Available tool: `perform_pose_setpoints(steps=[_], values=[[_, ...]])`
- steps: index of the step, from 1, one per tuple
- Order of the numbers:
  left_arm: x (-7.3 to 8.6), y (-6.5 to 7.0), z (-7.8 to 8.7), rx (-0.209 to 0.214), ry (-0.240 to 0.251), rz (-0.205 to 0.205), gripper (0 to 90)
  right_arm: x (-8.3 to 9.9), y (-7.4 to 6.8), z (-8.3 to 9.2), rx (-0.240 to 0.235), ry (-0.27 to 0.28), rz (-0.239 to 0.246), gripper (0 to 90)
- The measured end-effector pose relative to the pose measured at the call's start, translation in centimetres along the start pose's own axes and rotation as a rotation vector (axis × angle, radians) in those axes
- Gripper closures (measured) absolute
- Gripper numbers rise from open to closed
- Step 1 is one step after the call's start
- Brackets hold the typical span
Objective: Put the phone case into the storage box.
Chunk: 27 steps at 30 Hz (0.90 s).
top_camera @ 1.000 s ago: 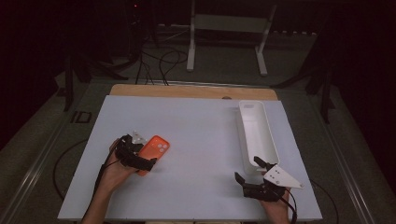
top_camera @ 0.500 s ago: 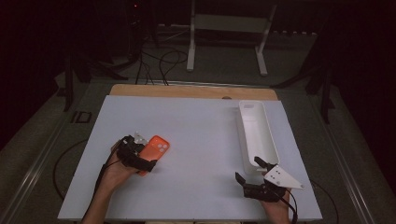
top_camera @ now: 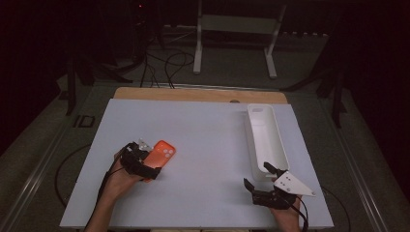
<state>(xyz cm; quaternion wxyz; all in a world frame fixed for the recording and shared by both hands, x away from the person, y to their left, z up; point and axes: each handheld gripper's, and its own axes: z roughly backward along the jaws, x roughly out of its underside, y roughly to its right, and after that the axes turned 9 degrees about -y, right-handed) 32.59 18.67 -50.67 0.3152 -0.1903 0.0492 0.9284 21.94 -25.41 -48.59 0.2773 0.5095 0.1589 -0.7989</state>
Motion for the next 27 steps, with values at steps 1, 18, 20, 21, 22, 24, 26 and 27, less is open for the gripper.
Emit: perform_pose_setpoints(steps=[1, 18, 20, 21, 22, 24, 26, 27], values=[[0.1, 0.0, 0.0, 0.0, -0.001, 0.001, 5.3, 0.0, 0.0, 0.0, 0.001, 0.0, 0.0, 10.1], [1.2, 0.2, 0.0, 0.017, -0.02, -0.008, 8.8, 0.0, -0.1, 0.0, 0.0, -0.003, -0.001, 10.1], [1.3, 0.2, 0.1, 0.023, -0.022, -0.012, 10.9, 0.0, -0.1, 0.0, 0.0, -0.004, -0.001, 10.1], [1.4, 0.2, 0.1, 0.033, -0.022, -0.012, 11.9, 0.0, -0.1, 0.0, 0.0, -0.003, -0.001, 10.1], [1.5, 0.1, 0.2, 0.037, -0.024, -0.016, 12.8, 0.0, -0.1, 0.0, 0.0, -0.003, -0.001, 10.1], [1.6, 0.0, 0.2, 0.043, -0.026, -0.014, 13.1, 0.0, -0.1, 0.0, 0.0, -0.003, -0.001, 10.1], [1.6, 0.0, 0.3, 0.045, -0.03, -0.015, 13.5, 0.0, -0.1, 0.0, -0.001, -0.003, 0.001, 10.1], [1.6, 0.0, 0.3, 0.046, -0.034, -0.019, 13.5, 0.0, -0.1, 0.0, -0.001, -0.004, 0.0, 10.1]])
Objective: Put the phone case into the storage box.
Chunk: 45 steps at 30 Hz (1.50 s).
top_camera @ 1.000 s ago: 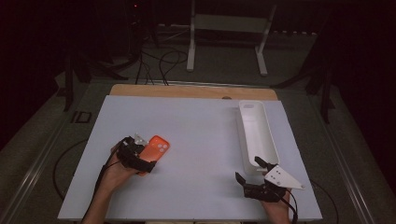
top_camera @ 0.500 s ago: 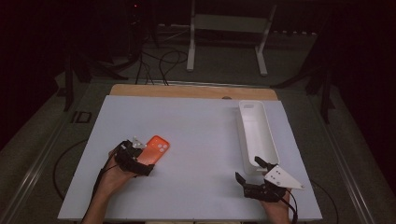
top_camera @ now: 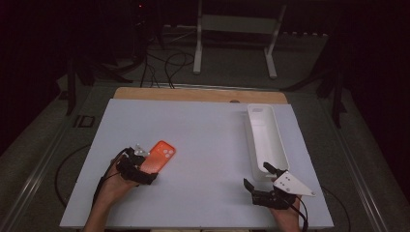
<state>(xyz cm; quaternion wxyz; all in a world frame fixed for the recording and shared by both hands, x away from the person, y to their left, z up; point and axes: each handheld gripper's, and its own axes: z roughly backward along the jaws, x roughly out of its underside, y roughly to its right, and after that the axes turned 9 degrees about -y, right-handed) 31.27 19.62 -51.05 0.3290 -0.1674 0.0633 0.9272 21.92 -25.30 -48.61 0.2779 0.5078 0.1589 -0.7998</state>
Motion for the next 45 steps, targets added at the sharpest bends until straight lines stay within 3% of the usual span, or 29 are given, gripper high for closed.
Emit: perform_pose_setpoints(steps=[39, 45], values=[[0.6, 0.04, 0.26, 0.019, -0.053, -0.027, 10.6, -0.02, -0.2, -0.19, -0.002, -0.007, 0.01, 10.1], [0.66, 0.0, 0.36, 0.019, -0.04, -0.007, 15.0, -0.04, -0.25, -0.24, -0.002, -0.009, 0.011, 10.1]])
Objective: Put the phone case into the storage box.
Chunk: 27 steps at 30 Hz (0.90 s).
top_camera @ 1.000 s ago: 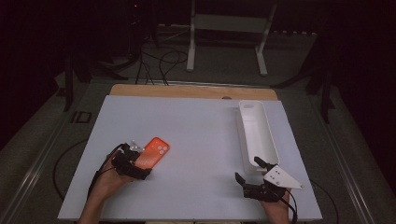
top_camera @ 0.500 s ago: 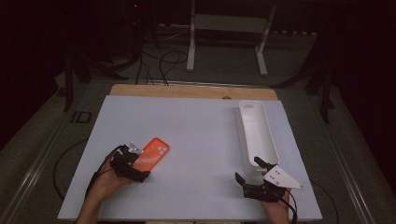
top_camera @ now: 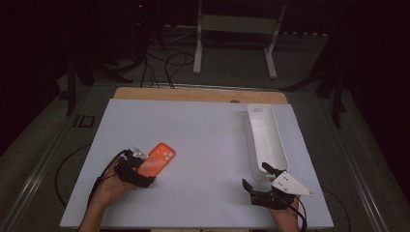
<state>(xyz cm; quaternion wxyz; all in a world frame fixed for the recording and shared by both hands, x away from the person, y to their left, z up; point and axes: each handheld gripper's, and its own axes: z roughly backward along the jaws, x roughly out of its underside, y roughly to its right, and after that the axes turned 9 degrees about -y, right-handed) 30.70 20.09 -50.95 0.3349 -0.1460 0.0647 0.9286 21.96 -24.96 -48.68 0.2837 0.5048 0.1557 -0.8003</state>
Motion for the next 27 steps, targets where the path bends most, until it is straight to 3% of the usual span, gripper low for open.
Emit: perform_pose_setpoints(steps=[27], values=[[0.04, -0.15, 0.13, 0.001, 0.011, -0.004, 16.2, -0.03, -0.04, -0.2, 0.0, -0.007, 0.002, 10.2]])
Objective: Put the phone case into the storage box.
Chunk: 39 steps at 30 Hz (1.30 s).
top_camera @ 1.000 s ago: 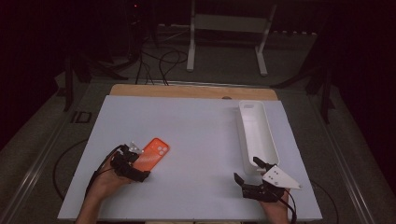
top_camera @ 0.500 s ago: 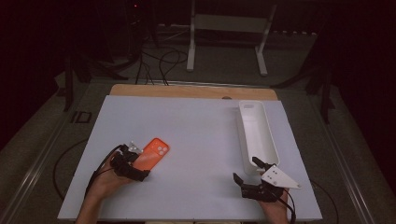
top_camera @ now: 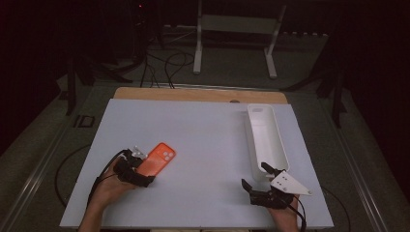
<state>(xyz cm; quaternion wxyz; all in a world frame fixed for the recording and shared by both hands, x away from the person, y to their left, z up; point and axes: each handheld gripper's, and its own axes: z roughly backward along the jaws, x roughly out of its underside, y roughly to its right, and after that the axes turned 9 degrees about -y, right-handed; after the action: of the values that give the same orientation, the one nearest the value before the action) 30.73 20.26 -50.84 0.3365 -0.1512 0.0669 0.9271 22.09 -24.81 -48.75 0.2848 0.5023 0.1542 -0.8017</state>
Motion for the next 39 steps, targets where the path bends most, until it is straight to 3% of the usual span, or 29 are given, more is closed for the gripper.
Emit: perform_pose_setpoints(steps=[8, 15, 33, 35, 39], values=[[-0.4, 0.4, -0.2, -0.008, 0.058, 0.012, 16.5, 0.0, 0.0, 0.1, 0.002, -0.001, -0.008, 10.1], [-0.6, 0.6, 0.6, -0.041, 0.118, 0.031, 16.6, 0.0, 0.0, 0.0, 0.0, 0.0, -0.008, 10.2], [-1.6, 1.9, 2.4, -0.061, 0.24, 0.001, 16.5, -0.5, -0.2, -0.2, -0.033, 0.01, -0.029, 10.0], [-1.8, 2.0, 2.5, -0.062, 0.253, -0.003, 16.5, -0.8, 0.0, -0.1, -0.041, 0.017, -0.05, 10.1], [-2.2, 2.3, 2.8, -0.06, 0.267, -0.015, 16.4, -1.4, 0.1, 0.4, -0.034, 0.042, -0.044, 10.1]])
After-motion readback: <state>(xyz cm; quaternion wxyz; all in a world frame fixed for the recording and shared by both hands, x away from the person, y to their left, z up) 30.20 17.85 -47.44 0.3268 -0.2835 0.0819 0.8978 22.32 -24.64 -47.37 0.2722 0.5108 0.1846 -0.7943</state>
